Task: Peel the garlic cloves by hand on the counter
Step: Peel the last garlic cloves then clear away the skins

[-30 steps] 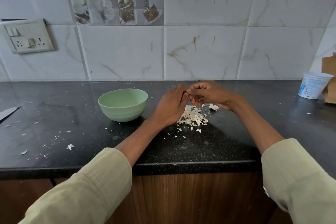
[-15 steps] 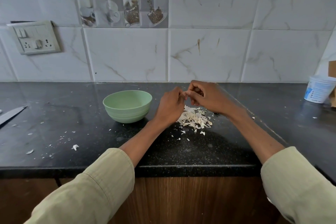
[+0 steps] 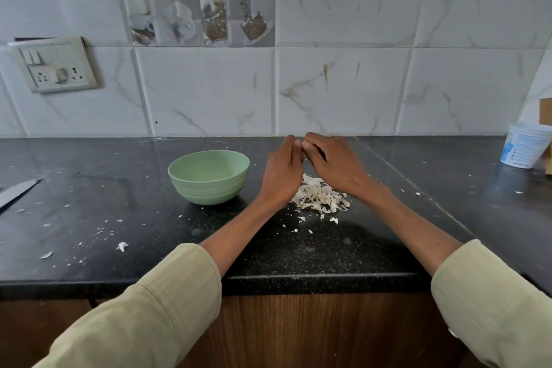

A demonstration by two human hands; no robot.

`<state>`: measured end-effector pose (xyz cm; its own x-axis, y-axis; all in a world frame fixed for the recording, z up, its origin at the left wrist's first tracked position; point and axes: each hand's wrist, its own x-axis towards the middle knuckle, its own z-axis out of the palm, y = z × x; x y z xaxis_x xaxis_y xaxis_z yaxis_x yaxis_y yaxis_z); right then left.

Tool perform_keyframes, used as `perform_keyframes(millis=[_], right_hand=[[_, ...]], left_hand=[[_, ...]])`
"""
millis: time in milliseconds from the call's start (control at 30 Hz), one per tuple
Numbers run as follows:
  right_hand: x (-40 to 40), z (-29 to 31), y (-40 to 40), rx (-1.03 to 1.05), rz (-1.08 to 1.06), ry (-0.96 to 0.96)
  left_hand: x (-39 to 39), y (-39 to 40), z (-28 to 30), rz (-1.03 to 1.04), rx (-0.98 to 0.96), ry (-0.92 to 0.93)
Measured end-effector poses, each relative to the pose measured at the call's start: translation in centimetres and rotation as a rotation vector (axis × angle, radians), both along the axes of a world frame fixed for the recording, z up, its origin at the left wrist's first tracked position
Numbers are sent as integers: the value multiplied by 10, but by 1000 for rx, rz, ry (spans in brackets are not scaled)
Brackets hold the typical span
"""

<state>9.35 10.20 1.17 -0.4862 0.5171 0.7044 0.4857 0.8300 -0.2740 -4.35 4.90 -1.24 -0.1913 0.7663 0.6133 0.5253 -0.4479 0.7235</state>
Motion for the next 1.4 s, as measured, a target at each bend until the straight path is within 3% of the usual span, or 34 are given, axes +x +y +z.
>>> perform_keyframes(millis=[233, 633, 800, 967, 1033, 1200, 1400], right_hand=[[9, 6, -2, -513, 268, 112], [29, 12, 6, -980, 620, 282], [30, 16, 3, -864, 469, 190], [32, 17, -5, -394, 73, -117], [37, 13, 5, -289, -29, -243], [57, 5, 30, -360, -97, -424], [48, 14, 19, -341, 14, -439]], left_hand=[[-6, -1, 5, -64, -3, -23], [-12, -4, 8, -428, -124, -280], [-12, 0, 6, -339, -176, -172], [-10, 7, -3, 85, -88, 411], [-12, 7, -3, 113, -113, 390], [-19, 6, -3, 66, -118, 332], [-21, 10, -3, 138, -138, 301]])
